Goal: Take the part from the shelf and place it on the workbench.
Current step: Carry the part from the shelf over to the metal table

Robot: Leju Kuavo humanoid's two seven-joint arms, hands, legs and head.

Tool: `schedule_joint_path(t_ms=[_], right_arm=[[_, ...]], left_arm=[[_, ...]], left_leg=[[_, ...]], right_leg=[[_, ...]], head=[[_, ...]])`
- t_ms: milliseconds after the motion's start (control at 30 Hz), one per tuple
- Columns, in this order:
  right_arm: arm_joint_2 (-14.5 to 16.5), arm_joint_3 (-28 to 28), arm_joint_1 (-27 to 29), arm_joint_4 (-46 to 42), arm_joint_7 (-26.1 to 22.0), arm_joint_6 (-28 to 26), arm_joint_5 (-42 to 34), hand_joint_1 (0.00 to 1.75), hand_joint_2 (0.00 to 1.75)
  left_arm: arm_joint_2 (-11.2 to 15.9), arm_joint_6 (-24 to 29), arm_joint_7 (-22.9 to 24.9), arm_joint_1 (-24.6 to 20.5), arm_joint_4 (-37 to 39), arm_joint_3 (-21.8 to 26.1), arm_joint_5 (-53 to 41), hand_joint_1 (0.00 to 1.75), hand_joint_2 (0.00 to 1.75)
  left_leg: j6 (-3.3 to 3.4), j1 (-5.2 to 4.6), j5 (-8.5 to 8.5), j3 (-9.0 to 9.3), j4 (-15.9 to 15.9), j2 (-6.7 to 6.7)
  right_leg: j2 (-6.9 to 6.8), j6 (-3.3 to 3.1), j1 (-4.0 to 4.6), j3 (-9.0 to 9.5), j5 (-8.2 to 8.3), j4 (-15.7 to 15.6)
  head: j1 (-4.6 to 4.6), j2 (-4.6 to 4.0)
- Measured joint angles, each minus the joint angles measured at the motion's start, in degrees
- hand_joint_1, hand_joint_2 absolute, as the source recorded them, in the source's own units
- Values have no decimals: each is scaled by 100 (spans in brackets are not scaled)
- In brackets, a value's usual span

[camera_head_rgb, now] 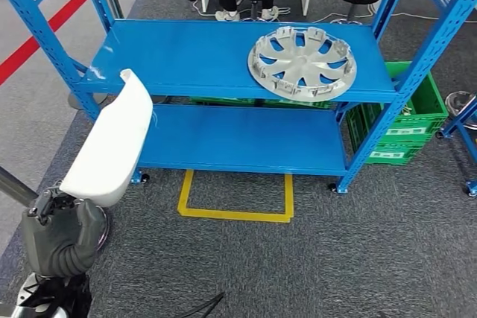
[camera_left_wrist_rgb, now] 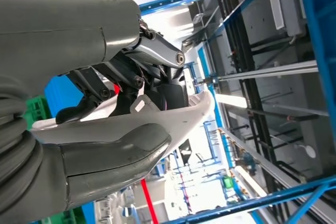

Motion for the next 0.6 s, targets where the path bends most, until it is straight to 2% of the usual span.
schedule_joint_path(t_ms=[33, 67, 100, 133, 167, 200, 233, 267, 333, 367, 400, 433, 500, 567, 600], right_arm=[[5, -17, 5, 0, -28, 8, -13, 0, 175], [14, -35, 1, 0, -58, 11, -29, 0, 175], [25, -50, -10, 0, -83, 6, -49, 0, 175], [38, -63, -26, 0, -97, -6, -69, 0, 175], [52, -75, -37, 0, -103, -22, -89, 0, 175], [64, -87, -41, 0, -104, -39, -108, 0, 175], [78, -101, -40, 0, -110, -51, -125, 0, 175], [89, -120, -40, 0, -122, -57, -142, 0, 175], [109, -151, -53, 1, -158, -58, -170, 0, 175], [125, -161, -66, 1, -179, -52, -181, 0, 175], [139, -166, -77, 2, -196, -42, -187, 0, 175], [153, -171, -84, 2, -210, -31, -191, 0, 175], [163, -186, -80, 2, -240, -19, -196, 0, 175], [173, -200, -81, 2, -265, -18, -197, 0, 175], [179, -203, -89, 2, -273, -17, -197, 0, 175]], left_arm=[[-17, 15, 1, -12, 1, -8, 4, 175, 175], [-35, 33, 5, -21, 1, -16, 9, 175, 175], [-50, 49, 20, -27, 2, -25, 13, 175, 175], [-62, 69, 49, -27, 6, -38, 12, 175, 175], [-70, 92, 88, -28, 13, -56, 5, 175, 175], [-79, 118, 136, -31, 22, -78, -7, 175, 175], [-88, 152, 191, -36, 34, -104, -35, 175, 175], [-96, 198, 250, -45, 46, -132, -80, 175, 175], [-104, 309, 368, -70, 62, -195, -187, 175, 175], [-106, 365, 420, -83, 66, -230, -231, 175, 175], [-108, 407, 458, -93, 66, -265, -256, 175, 175], [-109, 423, 503, -101, 66, -299, -239, 175, 175], [-109, 311, 666, -115, 67, -367, 45, 175, 175], [-104, 129, 836, -126, 68, -412, 444, 175, 175], [-100, 75, 881, -127, 69, -421, 564, 175, 175]], left_leg=[[49, 2, 23, -9, -9, 71], [90, 8, 46, -18, -21, 151], [118, 6, 58, -30, -24, 231], [137, 0, 64, -41, -22, 310], [144, -5, 68, -49, -21, 395], [146, -7, 71, -53, -19, 476], [144, -8, 70, -53, -16, 555], [138, -8, 66, -49, -11, 630], [100, -20, 43, -42, 11, 763], [70, -37, 27, -44, 35, 815], [40, -55, 17, -49, 54, 860], [11, -71, 14, -56, 67, 900], [-45, -66, 3, -61, 76, 956], [-113, -45, -162, -144, 268, 762], [-145, -33, -328, -267, 533, 606]], right_leg=[[-102, 23, 2, -61, -53, 83], [-246, 42, 7, -163, -177, 282], [-415, 58, 10, -300, -366, 605], [-523, 77, 9, -471, -579, 1010], [-570, 97, 6, -621, -746, 1389], [-593, 110, 4, -705, -832, 1639], [-608, 117, 4, -674, -805, 1663], [-638, 120, 4, -522, -682, 1444], [-826, 107, 21, -38, -386, 643], [-911, 75, 30, 140, -300, 325], [-965, 34, 39, 230, -268, 149], [-962, -13, 53, 237, -279, 102], [-830, -96, 44, 194, -251, 106], [-705, -159, 18, 169, -227, 98], [-642, -185, 2, 157, -213, 94]], head=[[20, 0], [39, 0], [62, 0], [84, 0], [87, 0], [88, 0], [89, 0], [89, 0], [90, 0], [84, 0], [80, 0], [75, 0], [74, 0], [70, -1], [66, -1]])
